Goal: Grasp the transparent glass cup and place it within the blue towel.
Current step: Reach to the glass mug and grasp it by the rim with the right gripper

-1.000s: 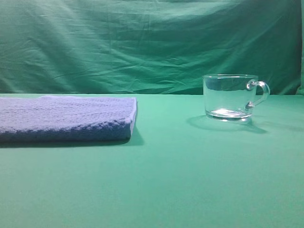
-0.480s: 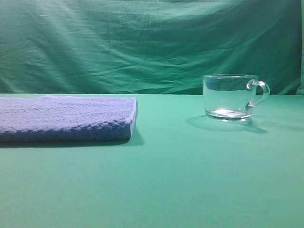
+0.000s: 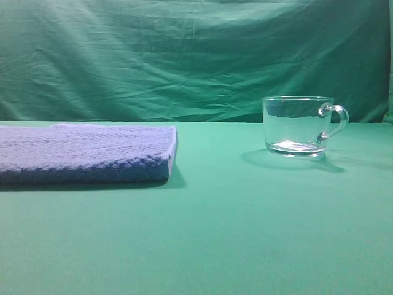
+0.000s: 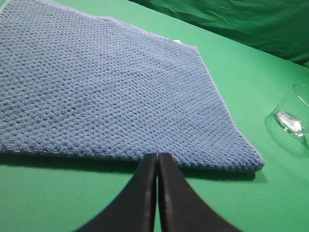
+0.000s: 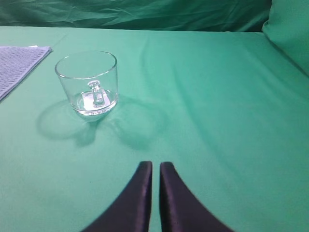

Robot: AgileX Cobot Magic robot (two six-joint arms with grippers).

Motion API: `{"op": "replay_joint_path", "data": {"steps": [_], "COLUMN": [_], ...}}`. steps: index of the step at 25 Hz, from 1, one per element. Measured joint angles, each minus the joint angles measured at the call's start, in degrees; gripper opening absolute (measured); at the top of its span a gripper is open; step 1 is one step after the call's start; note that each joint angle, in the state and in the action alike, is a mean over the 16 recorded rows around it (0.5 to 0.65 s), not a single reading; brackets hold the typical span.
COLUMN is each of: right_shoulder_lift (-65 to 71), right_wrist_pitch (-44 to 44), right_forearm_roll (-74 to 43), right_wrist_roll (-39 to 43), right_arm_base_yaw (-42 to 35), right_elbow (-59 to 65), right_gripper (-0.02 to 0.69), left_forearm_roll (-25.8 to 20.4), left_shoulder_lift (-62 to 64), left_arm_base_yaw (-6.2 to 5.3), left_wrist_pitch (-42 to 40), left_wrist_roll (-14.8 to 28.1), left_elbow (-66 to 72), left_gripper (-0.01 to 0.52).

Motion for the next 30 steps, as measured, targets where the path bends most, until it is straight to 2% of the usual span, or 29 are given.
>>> {"op": "replay_joint_path", "data": {"steps": [7,12,23,30], "right_shoulder_lift": [1.1,6.2,31.6,49.2], "right_wrist_pitch": [-6.3,-6.3,10.7,24.0], "right_forearm_roll": [2.5,4.4,6.3,6.6], "right_wrist_roll": [-0.3,-0.6,-1.6,-6.2], "right_arm_base_yaw": [0.0,0.0,0.0,0.0], "right_elbow": [-2.4,-6.9,-22.6,-33.9], "right_gripper": [0.048,0.048,0.048,0.048], "left_forearm_roll": [0.0,0.0,0.0,0.0], "left_shoulder_lift": [0.0,0.0,0.0,0.0], "left_arm_base_yaw": [0.0,0.0,0.0,0.0], "left_wrist_pitch": [0.0,0.0,0.0,0.0], "left_wrist_roll": [0.0,0.0,0.0,0.0], "left_elbow": [0.0,0.0,0.0,0.0], "left_gripper": [0.0,0.0,0.0,0.0]}}
